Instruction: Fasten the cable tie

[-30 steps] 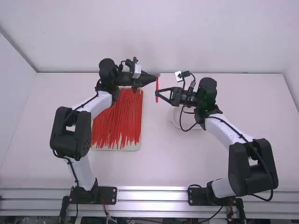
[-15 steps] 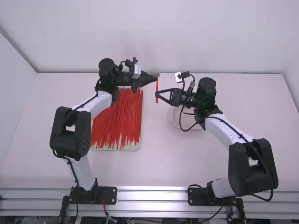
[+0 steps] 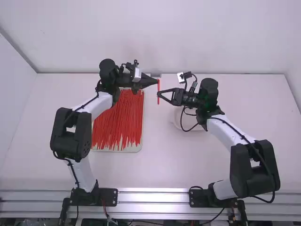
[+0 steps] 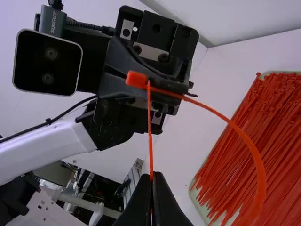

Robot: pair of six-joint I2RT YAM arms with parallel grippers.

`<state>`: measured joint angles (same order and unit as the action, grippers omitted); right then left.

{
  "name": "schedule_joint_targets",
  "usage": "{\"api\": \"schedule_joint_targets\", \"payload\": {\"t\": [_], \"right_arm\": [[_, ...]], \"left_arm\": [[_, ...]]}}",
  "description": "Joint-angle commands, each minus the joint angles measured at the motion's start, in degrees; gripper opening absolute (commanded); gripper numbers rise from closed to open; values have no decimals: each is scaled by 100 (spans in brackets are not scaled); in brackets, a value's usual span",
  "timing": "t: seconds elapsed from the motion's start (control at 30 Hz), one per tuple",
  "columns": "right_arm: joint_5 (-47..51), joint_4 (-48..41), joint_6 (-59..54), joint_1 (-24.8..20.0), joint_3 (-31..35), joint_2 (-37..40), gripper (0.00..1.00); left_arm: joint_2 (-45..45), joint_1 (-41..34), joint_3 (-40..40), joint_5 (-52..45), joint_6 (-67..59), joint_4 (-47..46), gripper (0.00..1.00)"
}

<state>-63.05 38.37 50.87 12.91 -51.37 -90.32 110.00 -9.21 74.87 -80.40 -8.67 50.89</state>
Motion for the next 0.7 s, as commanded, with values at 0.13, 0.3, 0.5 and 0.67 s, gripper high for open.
{"api": "schedule_joint_targets", "payload": {"t": [0.13, 0.3, 0.5, 0.67], "right_arm": [[7, 22, 13, 103, 2, -44, 0], [-35, 20, 13, 52, 2, -44, 0], [-44, 37, 11, 68, 2, -44, 0], [-52, 46, 11, 59, 2, -44, 0]], "left_arm": [[-17, 22, -26, -101, -61, 35, 2], [-17, 22, -26, 190, -81, -114, 2], [-17, 22, -26, 168, -79, -133, 2], [-17, 22, -26, 22, -83, -131, 2]]}}
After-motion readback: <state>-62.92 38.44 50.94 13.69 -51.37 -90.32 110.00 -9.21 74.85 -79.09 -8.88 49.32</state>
